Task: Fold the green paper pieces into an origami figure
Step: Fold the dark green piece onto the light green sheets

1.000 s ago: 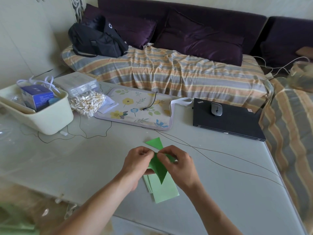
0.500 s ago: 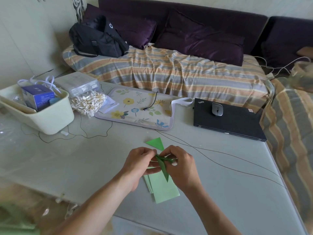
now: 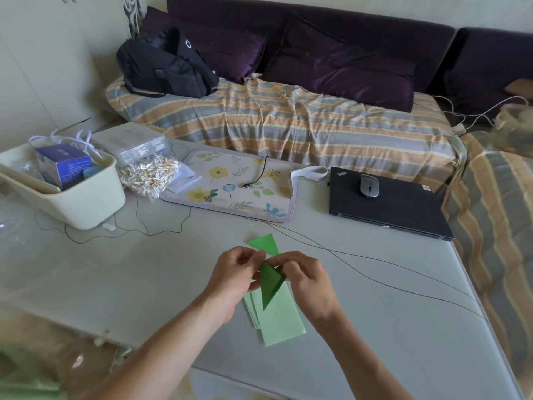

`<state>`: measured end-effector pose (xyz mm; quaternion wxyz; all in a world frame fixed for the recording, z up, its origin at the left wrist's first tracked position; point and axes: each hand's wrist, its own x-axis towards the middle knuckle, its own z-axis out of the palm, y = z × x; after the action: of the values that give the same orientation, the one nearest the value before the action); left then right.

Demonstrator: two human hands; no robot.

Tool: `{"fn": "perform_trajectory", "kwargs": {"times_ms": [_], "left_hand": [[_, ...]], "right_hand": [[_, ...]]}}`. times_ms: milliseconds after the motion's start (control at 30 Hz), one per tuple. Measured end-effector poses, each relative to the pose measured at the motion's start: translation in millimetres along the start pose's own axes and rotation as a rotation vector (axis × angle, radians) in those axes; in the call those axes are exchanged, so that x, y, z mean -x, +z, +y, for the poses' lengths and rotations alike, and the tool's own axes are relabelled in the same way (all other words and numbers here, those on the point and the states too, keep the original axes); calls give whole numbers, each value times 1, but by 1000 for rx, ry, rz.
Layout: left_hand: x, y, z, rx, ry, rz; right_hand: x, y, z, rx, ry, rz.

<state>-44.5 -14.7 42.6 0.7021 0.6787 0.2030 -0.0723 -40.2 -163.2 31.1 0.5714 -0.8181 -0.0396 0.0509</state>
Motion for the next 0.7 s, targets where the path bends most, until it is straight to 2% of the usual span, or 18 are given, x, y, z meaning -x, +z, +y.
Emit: {"fn": "perform_trajectory", "kwargs": {"times_ms": [333, 567, 700], "left_hand": [[-4, 1, -3, 18, 48, 35], [-1, 3, -1, 22, 12, -96], [-1, 3, -4, -3, 37, -87]], "right_hand": [[0, 1, 3, 6, 21, 9], [-5, -2, 8, -22, 80, 76], [-5, -1, 8, -38, 95, 91]]}}
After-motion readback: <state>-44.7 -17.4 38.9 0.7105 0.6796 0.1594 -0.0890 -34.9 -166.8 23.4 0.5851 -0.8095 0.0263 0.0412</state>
